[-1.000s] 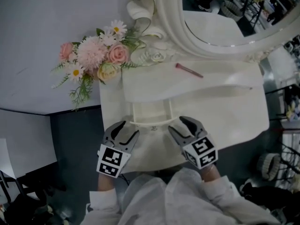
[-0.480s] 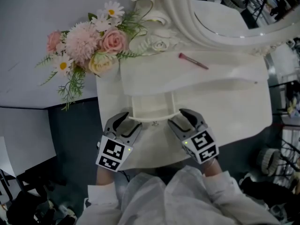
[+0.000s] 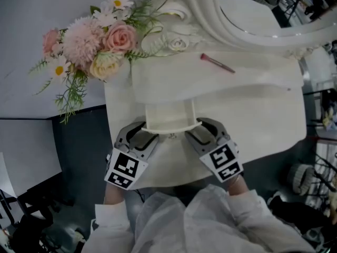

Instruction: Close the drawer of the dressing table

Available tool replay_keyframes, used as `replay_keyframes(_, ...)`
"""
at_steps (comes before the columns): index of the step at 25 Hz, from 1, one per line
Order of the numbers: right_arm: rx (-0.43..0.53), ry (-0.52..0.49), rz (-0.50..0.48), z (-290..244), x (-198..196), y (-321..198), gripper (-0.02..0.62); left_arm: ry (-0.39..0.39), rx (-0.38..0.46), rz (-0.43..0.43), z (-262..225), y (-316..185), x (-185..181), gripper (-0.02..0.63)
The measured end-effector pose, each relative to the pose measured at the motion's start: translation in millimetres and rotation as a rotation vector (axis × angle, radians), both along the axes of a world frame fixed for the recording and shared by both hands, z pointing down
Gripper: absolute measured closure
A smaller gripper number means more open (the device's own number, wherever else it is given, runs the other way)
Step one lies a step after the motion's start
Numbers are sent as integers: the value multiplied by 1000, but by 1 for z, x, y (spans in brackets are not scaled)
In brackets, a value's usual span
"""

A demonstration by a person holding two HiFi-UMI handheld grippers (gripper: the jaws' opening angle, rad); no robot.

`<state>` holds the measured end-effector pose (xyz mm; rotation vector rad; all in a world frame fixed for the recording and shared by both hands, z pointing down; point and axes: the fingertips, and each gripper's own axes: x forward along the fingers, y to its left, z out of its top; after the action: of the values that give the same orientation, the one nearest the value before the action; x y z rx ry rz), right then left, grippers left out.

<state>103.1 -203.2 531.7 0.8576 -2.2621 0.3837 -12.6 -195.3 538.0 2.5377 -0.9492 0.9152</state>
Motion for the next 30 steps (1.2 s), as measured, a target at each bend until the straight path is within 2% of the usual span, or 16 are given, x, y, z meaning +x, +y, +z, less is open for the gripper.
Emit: replay_keyframes(30,72,116,-24,-6,3,-10,400,-46,80,-38,-2,-1,4,428)
